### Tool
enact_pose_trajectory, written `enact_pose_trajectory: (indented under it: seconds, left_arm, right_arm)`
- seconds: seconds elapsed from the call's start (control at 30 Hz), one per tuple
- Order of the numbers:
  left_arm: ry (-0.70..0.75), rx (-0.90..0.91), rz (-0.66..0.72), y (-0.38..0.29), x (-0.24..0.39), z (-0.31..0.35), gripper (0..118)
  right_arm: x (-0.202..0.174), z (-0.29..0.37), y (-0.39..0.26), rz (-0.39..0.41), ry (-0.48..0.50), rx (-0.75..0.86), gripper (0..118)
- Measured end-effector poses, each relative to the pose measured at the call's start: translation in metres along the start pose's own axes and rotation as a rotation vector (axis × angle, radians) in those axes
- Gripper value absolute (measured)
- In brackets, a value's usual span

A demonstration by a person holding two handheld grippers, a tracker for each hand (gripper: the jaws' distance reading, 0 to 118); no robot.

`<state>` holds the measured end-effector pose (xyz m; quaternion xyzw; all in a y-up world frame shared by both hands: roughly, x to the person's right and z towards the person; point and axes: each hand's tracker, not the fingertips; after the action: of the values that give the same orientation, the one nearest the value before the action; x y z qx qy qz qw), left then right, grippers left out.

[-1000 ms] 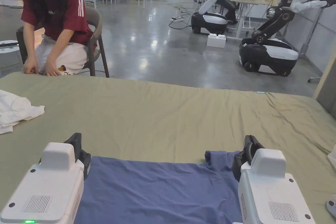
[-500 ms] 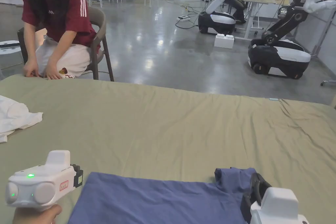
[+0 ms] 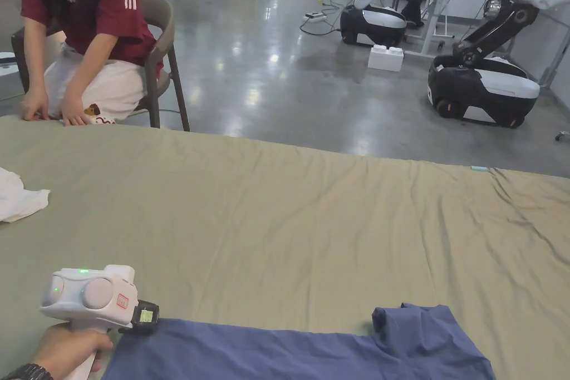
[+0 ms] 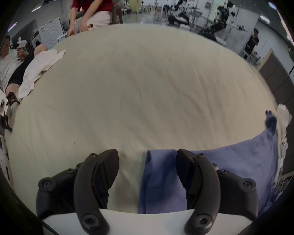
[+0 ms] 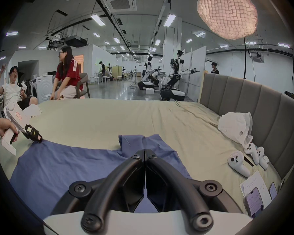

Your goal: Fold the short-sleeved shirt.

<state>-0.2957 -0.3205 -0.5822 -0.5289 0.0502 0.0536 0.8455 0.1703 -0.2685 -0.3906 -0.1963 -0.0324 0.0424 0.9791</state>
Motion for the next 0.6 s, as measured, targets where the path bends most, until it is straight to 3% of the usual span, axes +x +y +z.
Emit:
enact_pose_trajectory:
  seconds: [0.13, 0.2, 0.23, 0.27, 0.3, 0.4, 0.43, 0.6]
  left_arm:
    - [0.052, 0.038, -0.045, 0.000, 0.017, 0.006, 64]
    - [0.036, 0.066, -0.079, -0.001, 0.016, 0.012, 40]
    - [0.022, 0.079, -0.099, -0.002, 0.019, 0.014, 15]
    - [0.000, 0.083, -0.112, -0.003, 0.022, 0.017, 0]
    - [0.000, 0.078, -0.114, -0.004, 0.021, 0.019, 0]
    - [-0.003, 0.095, -0.113, -0.007, 0.015, 0.032, 0]
    - [-0.007, 0.111, -0.108, -0.008, 0.015, 0.038, 0]
    - [-0.015, 0.214, -0.097, -0.012, 0.006, 0.065, 0]
  right_arm:
    - [0.010, -0.010, -0.005, -0.018, -0.011, -0.040, 0]
    - [0.018, -0.020, -0.003, -0.033, -0.019, -0.068, 0]
    - [0.021, -0.026, -0.001, -0.033, -0.024, -0.088, 0]
    - [0.028, -0.038, 0.001, -0.027, -0.038, -0.127, 3]
    - [0.036, -0.049, 0.004, -0.037, -0.039, -0.153, 10]
    - [0.063, -0.093, 0.016, -0.059, -0.011, -0.261, 54]
    - [0.072, -0.108, 0.019, -0.052, -0.005, -0.297, 60]
    - [0.103, -0.188, 0.032, -0.012, 0.029, -0.449, 64]
